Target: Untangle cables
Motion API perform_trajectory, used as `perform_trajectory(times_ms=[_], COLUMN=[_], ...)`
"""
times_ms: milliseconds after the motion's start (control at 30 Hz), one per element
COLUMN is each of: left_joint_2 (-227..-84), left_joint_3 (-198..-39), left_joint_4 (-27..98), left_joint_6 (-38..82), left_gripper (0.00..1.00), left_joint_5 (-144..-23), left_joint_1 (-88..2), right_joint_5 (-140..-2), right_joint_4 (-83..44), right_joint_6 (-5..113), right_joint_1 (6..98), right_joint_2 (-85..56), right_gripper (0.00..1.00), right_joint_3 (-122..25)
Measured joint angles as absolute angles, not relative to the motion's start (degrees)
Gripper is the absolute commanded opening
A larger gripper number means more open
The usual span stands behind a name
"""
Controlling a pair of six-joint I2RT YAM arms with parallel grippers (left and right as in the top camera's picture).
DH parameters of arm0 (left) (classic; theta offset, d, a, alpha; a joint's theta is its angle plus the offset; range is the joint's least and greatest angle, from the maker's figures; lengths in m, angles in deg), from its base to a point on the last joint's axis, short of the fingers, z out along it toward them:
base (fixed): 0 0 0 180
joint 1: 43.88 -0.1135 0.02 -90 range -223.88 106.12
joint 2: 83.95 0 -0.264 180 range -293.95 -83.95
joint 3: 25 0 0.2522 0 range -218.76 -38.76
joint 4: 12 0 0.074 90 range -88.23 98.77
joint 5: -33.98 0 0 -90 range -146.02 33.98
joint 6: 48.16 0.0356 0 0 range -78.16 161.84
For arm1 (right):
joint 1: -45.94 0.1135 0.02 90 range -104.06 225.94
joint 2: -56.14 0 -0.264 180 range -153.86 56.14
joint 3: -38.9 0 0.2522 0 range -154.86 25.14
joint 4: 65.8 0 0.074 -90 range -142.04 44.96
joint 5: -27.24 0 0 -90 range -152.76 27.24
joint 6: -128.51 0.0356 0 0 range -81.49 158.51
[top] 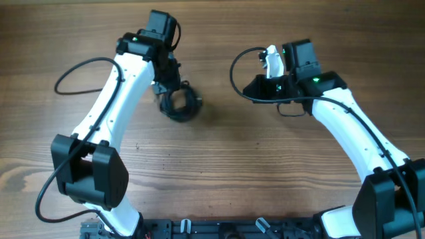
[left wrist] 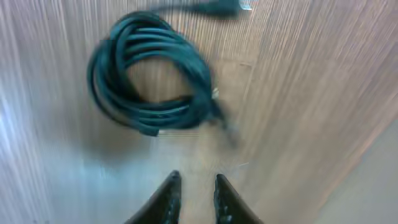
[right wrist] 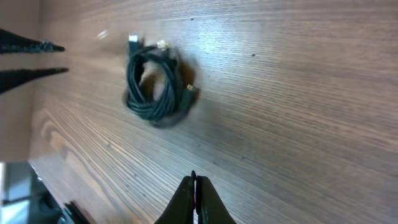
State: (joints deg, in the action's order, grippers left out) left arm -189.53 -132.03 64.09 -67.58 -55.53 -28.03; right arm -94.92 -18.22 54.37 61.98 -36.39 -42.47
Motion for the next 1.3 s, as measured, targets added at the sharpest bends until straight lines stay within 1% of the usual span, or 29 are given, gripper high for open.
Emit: perform_trajectory(times_ms=[133,200,233,267,300,333,367,400,433,467,500,533,567,633,700,800,833,867,933,967,1067,1300], left_joint_2=[-189.53,-189.55,-189.53,-189.53,-189.55,-189.55,-189.55,-189.64,-190.08,-190.58,-191.33,-192.00,-192.75,-194.04,-195.19,-196.00,-196.22,-196.48,-196.75,-196.90,-197.55,-197.66], left_joint_3=[-132.03,-132.03,-132.03,-132.03,-131.99,-131.97,-131.86,-131.79,-131.86,-131.90,-131.90,-131.90,-131.90,-131.86,-131.81,-131.81,-131.73,-131.55,-130.85,-130.28,-128.51,-128.16], left_joint_4=[65.01,64.99,64.94,64.51,62.10,60.51,57.86,54.50,49.84,48.18,47.44,47.37,48.24,49.93,50.87,53.66,54.17,54.28,53.66,53.21,52.38,53.71], left_joint_6=[-56.46,-53.77,-52.20,-50.23,-46.64,-43.34,-38.36,-33.68,-23.54,-16.18,-8.81,-3.70,0.54,8.41,18.66,28.70,32.00,34.53,37.92,39.62,44.32,47.36], left_gripper=[0.04,0.07,0.06,0.04,0.04,0.05,0.08,0.24,0.63,0.99,1.00,0.96,0.96,0.89,0.88,0.87,0.85,0.85,0.87,0.99,1.00,1.00], left_joint_5=[-54.28,-54.13,-54.00,-53.50,-52.25,-51.20,-50.24,-49.54,-48.51,-47.94,-47.49,-47.25,-47.20,-47.35,-48.88,-50.94,-51.46,-51.73,-52.16,-52.38,-52.53,-54.31], left_joint_1=[-26.52,-25.82,-25.56,-25.51,-25.51,-25.51,-25.51,-25.51,-25.51,-25.51,-25.51,-25.51,-25.51,-25.51,-25.54,-25.58,-25.58,-25.62,-25.89,-26.13,-27.09,-27.66], right_joint_5=[-95.38,-95.38,-95.36,-95.16,-94.50,-94.15,-93.93,-93.63,-93.24,-92.67,-92.03,-91.57,-91.46,-90.77,-90.66,-90.55,-90.55,-90.55,-90.52,-90.52,-90.52,-90.52], right_joint_4=[-17.56,-17.58,-17.58,-17.58,-17.54,-17.63,-17.50,-17.54,-17.54,-17.58,-17.56,-17.54,-17.54,-17.58,-17.56,-17.54,-17.54,-17.54,-17.54,-17.52,-17.32,-17.30], right_joint_6=[51.59,50.98,50.83,50.87,51.35,51.53,51.66,51.98,52.03,52.14,52.20,52.27,52.27,52.29,52.29,52.29,52.29,52.29,52.29,52.29,52.29,52.29], right_joint_1=[62.48,62.50,62.50,62.50,62.50,62.50,62.50,62.50,62.50,62.50,62.50,62.50,62.50,62.50,62.50,62.50,62.50,62.50,62.50,62.50,62.50,62.50], right_joint_2=[-36.39,-36.39,-36.39,-36.39,-36.39,-36.41,-36.39,-36.39,-36.39,-36.39,-36.41,-36.41,-36.41,-36.39,-36.39,-36.41,-36.39,-36.41,-36.41,-36.39,-36.41,-36.39], right_gripper=[0.04,0.05,0.05,0.09,0.24,0.29,0.34,0.40,0.44,0.46,0.46,0.47,0.47,0.48,0.48,0.49,0.49,0.49,0.49,0.50,0.50,0.51], right_joint_3=[-42.47,-42.47,-42.47,-42.47,-42.47,-42.47,-42.47,-42.47,-42.47,-42.47,-42.47,-42.47,-42.47,-42.47,-42.47,-42.47,-42.47,-42.47,-42.47,-42.47,-42.47,-42.47])
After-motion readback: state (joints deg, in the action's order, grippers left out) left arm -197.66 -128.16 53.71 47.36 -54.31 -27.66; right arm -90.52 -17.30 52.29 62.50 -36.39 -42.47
